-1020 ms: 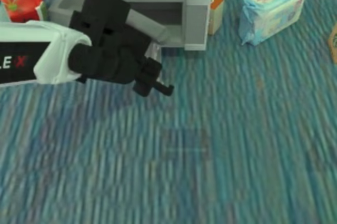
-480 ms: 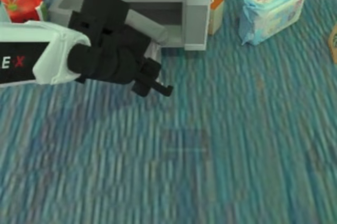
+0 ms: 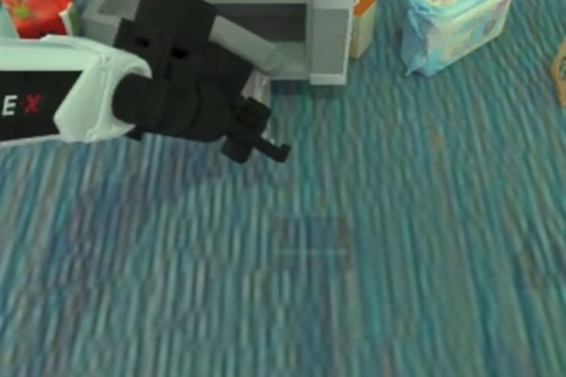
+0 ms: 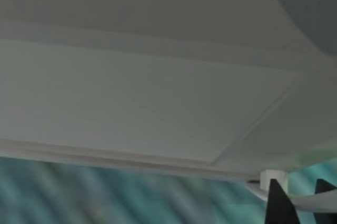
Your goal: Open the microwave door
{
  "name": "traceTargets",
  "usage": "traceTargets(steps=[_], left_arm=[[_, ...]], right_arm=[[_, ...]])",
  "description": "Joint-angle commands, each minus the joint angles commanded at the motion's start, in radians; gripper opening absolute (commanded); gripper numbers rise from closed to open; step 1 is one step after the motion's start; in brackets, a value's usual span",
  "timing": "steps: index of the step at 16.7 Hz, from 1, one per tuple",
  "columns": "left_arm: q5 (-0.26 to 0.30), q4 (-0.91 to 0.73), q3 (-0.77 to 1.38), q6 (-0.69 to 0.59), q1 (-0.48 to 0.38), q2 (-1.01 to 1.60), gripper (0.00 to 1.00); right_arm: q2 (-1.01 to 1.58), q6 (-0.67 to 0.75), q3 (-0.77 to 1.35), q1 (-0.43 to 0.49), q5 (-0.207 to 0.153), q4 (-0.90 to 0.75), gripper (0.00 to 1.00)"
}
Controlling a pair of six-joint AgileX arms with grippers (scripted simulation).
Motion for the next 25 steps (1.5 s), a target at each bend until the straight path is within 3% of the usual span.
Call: traceTargets(steps=[8, 18, 25], left_arm=[[0.000, 0.000, 0.000, 0.000, 0.000, 0.000, 0.00], [0.062, -0.015, -0.021, 0.078, 0.034, -0.019, 0.00], [0.063, -0.015, -0.021, 0.079, 0.034, -0.019, 0.00]], right_arm=[[0.000, 0.000, 0.000, 0.000, 0.000, 0.000, 1.00], [0.000, 0.000, 0.000, 0.000, 0.000, 0.000, 1.00], [0.000, 0.000, 0.000, 0.000, 0.000, 0.000, 1.00]])
